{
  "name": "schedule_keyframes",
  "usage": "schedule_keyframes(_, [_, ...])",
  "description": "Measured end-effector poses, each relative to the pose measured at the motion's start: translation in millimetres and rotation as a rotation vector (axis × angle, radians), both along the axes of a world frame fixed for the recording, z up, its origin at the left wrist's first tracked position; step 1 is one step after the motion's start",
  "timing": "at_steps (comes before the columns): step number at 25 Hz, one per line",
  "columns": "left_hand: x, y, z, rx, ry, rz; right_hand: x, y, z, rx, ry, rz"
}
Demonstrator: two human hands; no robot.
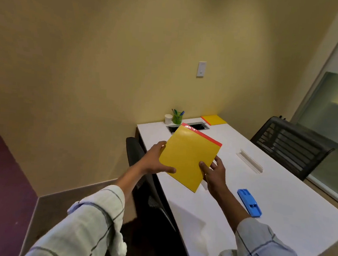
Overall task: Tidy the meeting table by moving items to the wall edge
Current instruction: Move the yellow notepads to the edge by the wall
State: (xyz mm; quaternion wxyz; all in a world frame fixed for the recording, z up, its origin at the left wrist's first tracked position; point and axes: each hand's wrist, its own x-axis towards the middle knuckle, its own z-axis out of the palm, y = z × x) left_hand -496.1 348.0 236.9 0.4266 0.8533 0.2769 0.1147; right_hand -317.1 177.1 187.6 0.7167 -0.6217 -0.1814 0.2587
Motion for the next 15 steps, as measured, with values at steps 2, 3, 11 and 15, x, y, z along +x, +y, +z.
schedule_keyframes(2, [-17.8, 34.7, 10.0, 0.248, 0.116, -0.121, -13.0, 39.3, 10.7, 0.035, 0.009, -0.003])
schedule_keyframes(3, [-25.9, 48.8, 12.5, 0.334, 0.155, -0.144, -20.3, 56.2, 14.8, 0.045, 0.022, -0.005])
schedule_keyframes(11, [-58.3, 143.9, 3.4, 0.938, 0.222, -0.218, -66.5, 162.6, 40.2, 0.072, 0.088, 0.035])
schedule_keyframes(15, [-58.7, 199.8, -2.6, 0.916, 0.22, -0.29, -63.8, 219.2, 41.7, 0.072, 0.093, 0.075])
